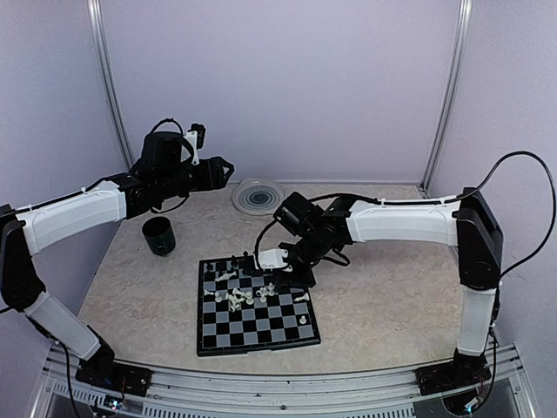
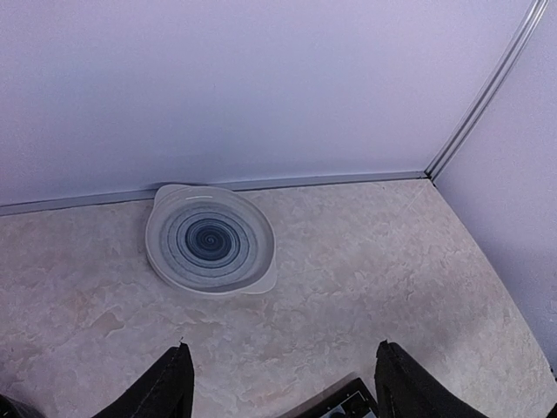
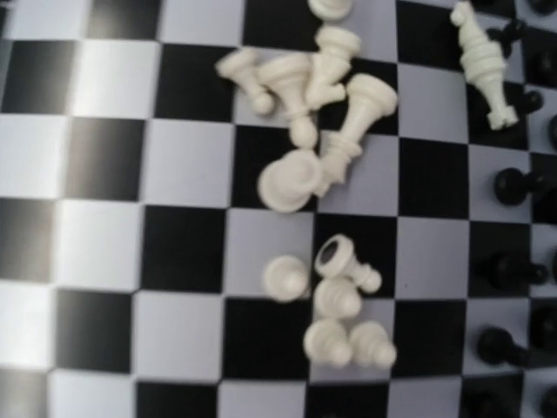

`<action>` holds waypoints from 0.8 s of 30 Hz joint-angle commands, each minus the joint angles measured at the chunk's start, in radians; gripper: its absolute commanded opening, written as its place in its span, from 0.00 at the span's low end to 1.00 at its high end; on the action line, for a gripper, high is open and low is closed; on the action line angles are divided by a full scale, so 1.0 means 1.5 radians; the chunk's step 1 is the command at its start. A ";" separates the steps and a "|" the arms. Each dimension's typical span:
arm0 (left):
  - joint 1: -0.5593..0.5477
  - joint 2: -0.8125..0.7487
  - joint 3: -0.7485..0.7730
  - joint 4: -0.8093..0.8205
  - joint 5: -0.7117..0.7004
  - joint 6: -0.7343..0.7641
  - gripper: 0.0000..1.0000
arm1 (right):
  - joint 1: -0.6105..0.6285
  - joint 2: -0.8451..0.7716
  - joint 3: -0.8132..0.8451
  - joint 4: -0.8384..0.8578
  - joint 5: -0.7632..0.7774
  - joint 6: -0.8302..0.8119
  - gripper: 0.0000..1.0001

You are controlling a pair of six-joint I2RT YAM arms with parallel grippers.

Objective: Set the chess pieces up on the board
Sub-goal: Pick up the pawn from the chessboard.

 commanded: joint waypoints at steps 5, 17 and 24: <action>0.004 0.003 0.022 0.001 0.009 0.001 0.71 | -0.004 0.089 0.062 0.006 0.009 0.016 0.21; 0.010 -0.004 0.024 0.001 0.021 -0.005 0.71 | -0.004 0.110 0.070 0.012 0.033 0.011 0.20; 0.014 -0.002 0.025 0.002 0.029 -0.009 0.71 | -0.004 0.122 0.072 0.012 0.045 0.006 0.20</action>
